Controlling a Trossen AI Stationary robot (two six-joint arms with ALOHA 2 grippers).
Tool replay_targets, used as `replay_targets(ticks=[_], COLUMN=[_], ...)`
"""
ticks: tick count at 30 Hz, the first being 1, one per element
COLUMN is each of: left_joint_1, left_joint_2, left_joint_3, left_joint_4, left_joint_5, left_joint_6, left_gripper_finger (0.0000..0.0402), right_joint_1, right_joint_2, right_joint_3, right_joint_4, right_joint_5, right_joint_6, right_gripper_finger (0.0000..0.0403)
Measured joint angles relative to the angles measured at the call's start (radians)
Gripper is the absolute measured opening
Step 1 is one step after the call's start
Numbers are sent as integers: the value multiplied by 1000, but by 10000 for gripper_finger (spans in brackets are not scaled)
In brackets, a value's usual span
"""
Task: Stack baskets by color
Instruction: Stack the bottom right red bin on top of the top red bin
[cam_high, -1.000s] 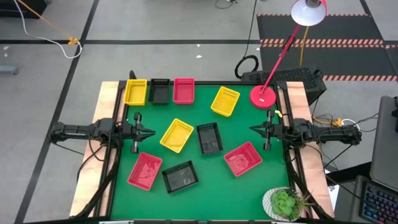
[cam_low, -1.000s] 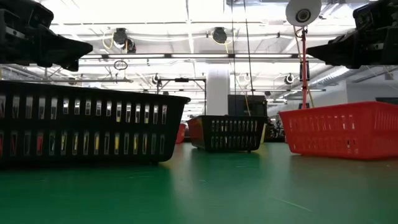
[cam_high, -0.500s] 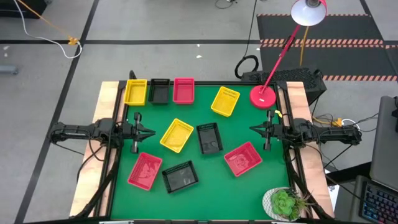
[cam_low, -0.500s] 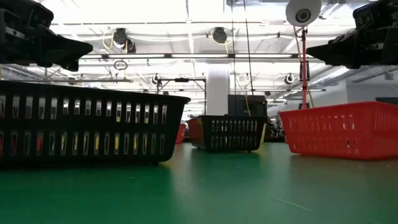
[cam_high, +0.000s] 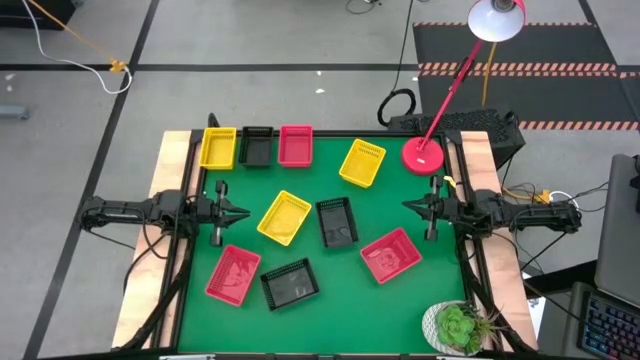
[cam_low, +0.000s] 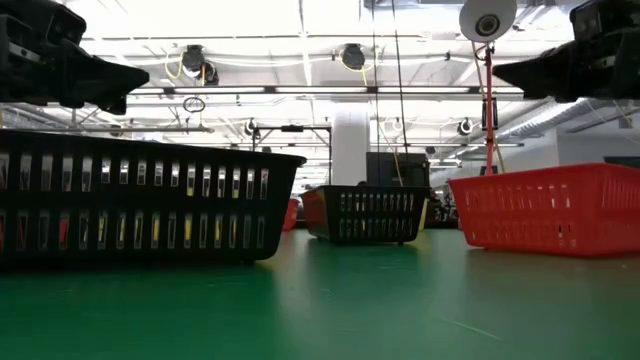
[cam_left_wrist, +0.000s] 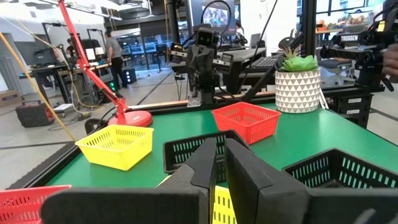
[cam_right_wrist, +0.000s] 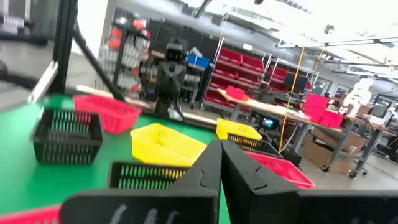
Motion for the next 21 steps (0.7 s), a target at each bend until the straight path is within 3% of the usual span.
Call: replay_targets(ticks=[10,21], left_joint_1=[0,0], left_joint_2=[0,0], left_joint_3=[0,0], left_joint_4=[0,0], left_joint_5=[0,0], left_joint_6=[0,0], left_gripper_finger=[37,37], right_joint_1=[0,1], right_joint_2=[88,347], right_joint_3=[146,600], right_joint_4=[-60,-365], right_joint_5=[-4,-30], right_joint_6=[74,129], right_gripper_finger=[0,0])
